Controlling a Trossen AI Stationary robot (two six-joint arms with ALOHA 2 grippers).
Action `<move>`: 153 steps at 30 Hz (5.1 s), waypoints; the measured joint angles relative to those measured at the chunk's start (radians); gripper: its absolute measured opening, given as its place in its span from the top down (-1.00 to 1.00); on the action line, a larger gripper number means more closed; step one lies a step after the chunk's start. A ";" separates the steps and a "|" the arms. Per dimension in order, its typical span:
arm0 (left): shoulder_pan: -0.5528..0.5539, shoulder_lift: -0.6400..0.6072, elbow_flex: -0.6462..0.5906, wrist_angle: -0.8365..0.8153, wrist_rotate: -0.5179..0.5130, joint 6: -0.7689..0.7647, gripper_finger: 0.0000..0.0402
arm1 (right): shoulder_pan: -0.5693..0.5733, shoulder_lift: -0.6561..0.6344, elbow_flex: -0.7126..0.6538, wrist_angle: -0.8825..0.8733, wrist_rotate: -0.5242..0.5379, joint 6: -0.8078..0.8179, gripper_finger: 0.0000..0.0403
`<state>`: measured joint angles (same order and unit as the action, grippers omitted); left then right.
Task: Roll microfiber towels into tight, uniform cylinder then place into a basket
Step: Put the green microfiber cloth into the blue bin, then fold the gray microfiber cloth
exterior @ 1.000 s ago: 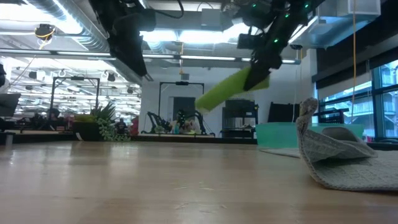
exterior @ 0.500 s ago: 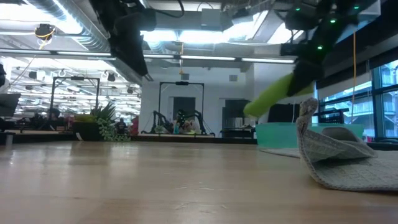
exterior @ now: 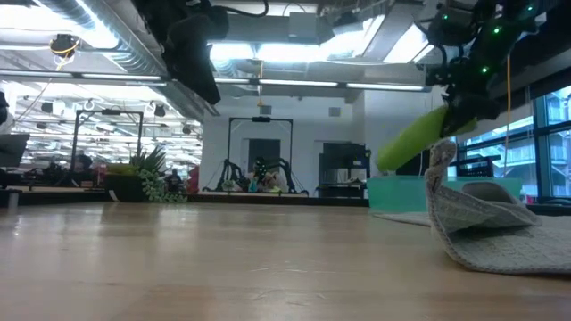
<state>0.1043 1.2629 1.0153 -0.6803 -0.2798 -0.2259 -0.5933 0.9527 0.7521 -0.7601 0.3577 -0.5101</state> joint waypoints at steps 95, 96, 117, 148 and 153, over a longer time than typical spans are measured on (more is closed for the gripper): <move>0.005 0.000 0.000 0.122 0.008 0.210 0.57 | -0.283 0.490 0.000 0.079 -0.113 -0.469 -0.08; 0.005 0.000 0.000 0.122 0.008 0.210 0.57 | -0.283 0.490 0.001 0.076 -0.107 -0.469 -0.08; 0.005 0.000 0.000 0.122 0.008 0.208 0.57 | -0.325 0.490 0.211 -0.033 -0.120 -0.398 -0.08; 0.005 0.000 0.000 0.151 0.008 0.202 0.57 | -0.325 0.649 0.159 0.065 -0.224 -0.233 -0.08; 0.005 0.000 0.000 0.151 0.008 0.202 0.57 | -0.325 0.644 0.159 0.106 -0.199 -0.233 -0.08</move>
<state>0.1091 1.2629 1.0149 -0.5293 -0.2722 -0.0238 -0.9184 1.5967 0.9115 -0.6544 0.1582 -0.7428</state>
